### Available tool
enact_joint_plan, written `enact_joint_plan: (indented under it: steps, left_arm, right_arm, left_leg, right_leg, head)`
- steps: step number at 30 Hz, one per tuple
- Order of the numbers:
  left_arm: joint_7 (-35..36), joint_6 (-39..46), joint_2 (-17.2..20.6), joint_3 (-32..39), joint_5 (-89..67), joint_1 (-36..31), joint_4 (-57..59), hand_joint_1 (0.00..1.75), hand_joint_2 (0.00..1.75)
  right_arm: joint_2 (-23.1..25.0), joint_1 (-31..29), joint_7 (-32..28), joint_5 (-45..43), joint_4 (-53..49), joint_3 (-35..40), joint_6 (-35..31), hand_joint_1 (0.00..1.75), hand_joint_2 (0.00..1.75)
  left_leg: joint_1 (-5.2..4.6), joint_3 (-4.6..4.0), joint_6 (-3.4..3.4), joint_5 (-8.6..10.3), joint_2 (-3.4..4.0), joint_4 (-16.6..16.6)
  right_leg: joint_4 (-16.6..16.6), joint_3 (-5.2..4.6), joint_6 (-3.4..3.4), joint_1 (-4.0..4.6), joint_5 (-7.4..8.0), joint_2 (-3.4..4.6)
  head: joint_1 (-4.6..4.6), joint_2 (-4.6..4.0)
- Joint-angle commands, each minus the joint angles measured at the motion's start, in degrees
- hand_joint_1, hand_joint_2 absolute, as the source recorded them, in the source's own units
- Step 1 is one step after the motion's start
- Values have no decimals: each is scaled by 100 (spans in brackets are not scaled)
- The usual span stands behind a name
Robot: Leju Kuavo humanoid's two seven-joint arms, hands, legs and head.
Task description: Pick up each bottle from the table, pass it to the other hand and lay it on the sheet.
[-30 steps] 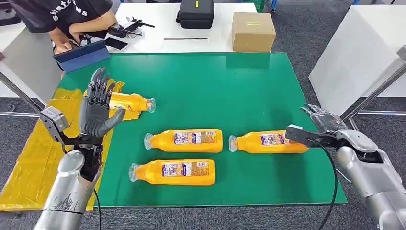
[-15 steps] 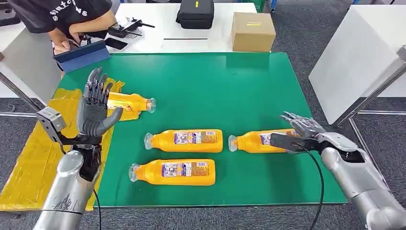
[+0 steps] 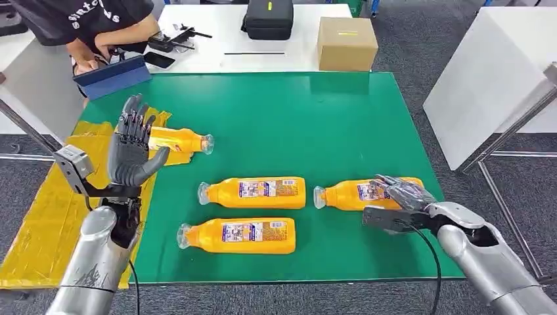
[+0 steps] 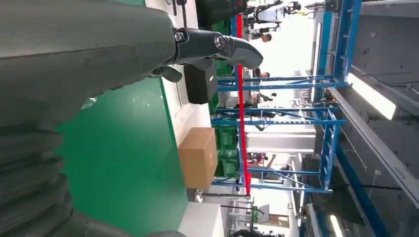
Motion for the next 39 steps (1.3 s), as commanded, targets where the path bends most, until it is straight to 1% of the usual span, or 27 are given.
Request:
enact_joint_plan:
  steps: [1, 2, 3, 4, 7, 10, 12, 13, 15, 16, 17, 18, 19, 20, 21, 22, 23, 25, 27, 29, 30, 32, 33, 34, 36, 37, 39]
  left_arm:
    - [13, -37, -60, 143, -54, -207, 495, 0, 175]
    - [13, -38, -60, 144, -56, -203, 491, 0, 175]
    - [13, -39, -57, 144, -57, -199, 491, 0, 175]
    - [13, -39, -57, 144, -57, -199, 491, 0, 175]
    - [13, -39, -57, 144, -57, -199, 491, 0, 175]
    - [13, -39, -57, 144, -57, -199, 491, 0, 175]
    - [12, -37, -65, 169, -88, -180, 471, 0, 175]
    - [10, -32, -66, 178, -97, -162, 455, 0, 175]
    - [11, -15, -67, 214, -116, -100, 402, 0, 175]
    - [11, -8, -69, 240, -130, -64, 366, 0, 175]
    - [12, 1, -66, 252, -134, -57, 354, 0, 175]
    - [14, 6, -58, 260, -140, -45, 348, 0, 175]
    - [16, 22, -52, 263, -147, -41, 348, 0, 175]
    - [16, 28, -47, 267, -151, -43, 355, 0, 175]
    - [17, 35, -44, 274, -153, -59, 372, 0, 175]
    - [22, 39, -44, 278, -157, -77, 398, 0, 175]
    - [25, 37, -49, 276, -158, -82, 410, 0, 175]
    - [30, 42, -62, 273, -162, -95, 442, 0, 175]
    - [30, 60, -62, 271, -166, -84, 433, 0, 175]
    - [30, 75, -55, 278, -165, -55, 406, 0, 175]
    - [30, 81, -45, 284, -158, -34, 385, 0, 175]
    - [29, 86, -30, 286, -158, 7, 376, 0, 175]
    - [22, 89, -24, 279, -166, 46, 376, 0, 175]
    - [18, 93, -20, 292, -154, 96, 354, 0, 175]
    - [-2, 81, 4, 309, -118, 226, 291, 0, 175]
    - [-9, 76, 9, 309, -108, 257, 267, 0, 175]
    - [-20, 80, 10, 306, -96, 295, 250, 0, 175]
  right_arm:
    - [69, 28, 199, 557, 618, 145, -400, 0, 175]
    - [88, 7, 197, 570, 645, 142, -406, 0, 175]
    - [105, -9, 197, 570, 647, 142, -406, 0, 175]
    - [105, -9, 197, 570, 647, 142, -406, 0, 175]
    - [105, -9, 197, 570, 647, 142, -406, 0, 175]
    - [105, -9, 197, 570, 647, 142, -406, 0, 175]
    - [228, -159, 126, 958, 922, 133, -685, 0, 175]
    - [299, -248, 139, 1156, 1069, 136, -873, 0, 175]
    - [522, -482, 25, 1668, 1437, 163, -1350, 0, 175]
    - [716, -653, -13, 1927, 1708, 125, -1572, 0, 175]
    - [810, -762, -48, 2069, 1832, 142, -1712, 0, 175]
    - [914, -857, -62, 2171, 1939, 141, -1836, 0, 175]
    - [1004, -926, -81, 2301, 2045, 113, -1999, 0, 175]
    - [1046, -957, -89, 2363, 2072, 110, -2058, 0, 175]
    - [1108, -1002, -72, 2447, 2089, 111, -2172, 0, 175]
    - [1171, -1004, -31, 2549, 2087, 79, -2266, 0, 175]
    - [1187, -974, -15, 2566, 2053, 71, -2281, 0, 175]
    - [1154, -813, 39, 2662, 1874, 12, -2341, 0, 175]
    - [1164, -744, 68, 2756, 1813, -50, -2413, 0, 175]
    - [1226, -807, 58, 2809, 1878, -94, -2430, 0, 175]
    - [1287, -855, 32, 2860, 1951, -139, -2471, 0, 175]
    - [1317, -875, 39, 2886, 1993, -139, -2475, 0, 175]
    - [1318, -851, 38, 2882, 2008, -149, -2482, 0, 175]
    - [1319, -816, 29, 2876, 2020, -177, -2480, 0, 175]
    - [1290, -710, 10, 2868, 2026, -208, -2440, 0, 175]
    - [1274, -686, 4, 2862, 2032, -216, -2417, 0, 175]
    - [1209, -669, 30, 2750, 2155, -253, -2114, 0, 175]
  left_leg:
    - [3, 19, -12, -1, -15, -5]
    - [1, 29, -17, -4, -19, -6]
    - [0, 20, -12, -2, -15, -4]
    - [2, 31, -20, -6, -14, -5]
    - [2, 16, -13, -4, -5, -4]
    - [0, 28, -18, -7, -9, -5]
    - [0, 18, -13, -3, -9, -4]
    - [2, 27, -18, -7, -4, -4]
    - [0, 29, -18, -7, 4, -6]
    - [1, 37, -21, -9, 19, -8]
    - [1, 21, -17, -5, 16, -7]
    - [1, 33, -23, -10, 32, -7]
    - [0, 17, -14, -6, 26, -7]
    - [0, 28, -22, -10, 39, -7]
    - [0, 13, -11, -3, 25, -7]
    - [1, 30, -21, -10, 40, -8]
    - [1, 34, -25, -12, 40, -6]
    - [0, 17, -12, 0, 11, -6]
    - [3, 18, -13, -2, 6, -5]
    - [4, 35, -23, -10, 13, -5]
    - [2, 16, -11, -1, 10, -6]
    - [3, 31, -21, -10, 19, -4]
    - [1, 13, -11, -1, 12, -5]
    - [2, 25, -16, -5, 18, -6]
    - [1, 18, -11, -1, 7, -8]
    - [2, 30, -16, -5, 11, -11]
    - [2, 45, -24, -12, 13, -11]
  right_leg:
    - [-7, 19, -4, 4, -4, -18]
    - [-7, 27, -6, 3, -8, -23]
    - [-6, 15, -4, 3, -3, -18]
    - [-9, 27, -6, 5, -6, -21]
    - [-8, 23, -4, 5, -2, -12]
    - [-6, 35, -6, 3, -9, -20]
    - [-6, 24, -4, 3, -4, -16]
    - [-7, 32, -6, 5, -5, -12]
    - [-8, 32, -6, 3, -3, -5]
    - [-10, 37, -8, 4, 0, 9]
    - [-9, 29, -6, 4, 2, 7]
    - [-8, 36, -8, 4, 2, 21]
    - [-5, 24, -5, 3, 4, 18]
    - [-5, 31, -8, 3, 3, 29]
    - [-4, 21, -6, 4, 5, 18]
    - [-4, 32, -10, 4, 2, 28]
    - [-2, 35, -11, 5, -1, 27]
    - [-2, 22, -6, 3, 0, 3]
    - [-3, 25, -7, 4, -2, -2]
    - [-2, 38, -10, 3, -8, 2]
    - [-2, 20, -6, 1, 0, 2]
    - [0, 34, -8, 3, -6, 8]
    - [0, 18, -5, 1, 0, 4]
    - [-1, 28, -7, 2, -2, 9]
    - [-3, 25, -4, 2, -1, 0]
    - [-7, 36, -6, 3, -4, 1]
    - [-8, 51, -8, 4, -10, 0]
  head:
    - [0, 0]
    - [-2, 0]
    - [-2, 0]
    - [-2, 0]
    - [-2, 0]
    - [-2, 0]
    - [-2, 0]
    - [0, 0]
    - [-2, 0]
    - [-2, 0]
    - [-2, 0]
    - [-2, 0]
    - [-2, 0]
    - [0, 0]
    - [-2, 0]
    - [-2, 0]
    - [-4, 0]
    - [0, 0]
    - [-2, 0]
    - [-2, 0]
    - [-2, 0]
    - [0, 0]
    - [-4, 0]
    - [0, 0]
    - [-2, 0]
    - [-2, 0]
    - [-2, 0]
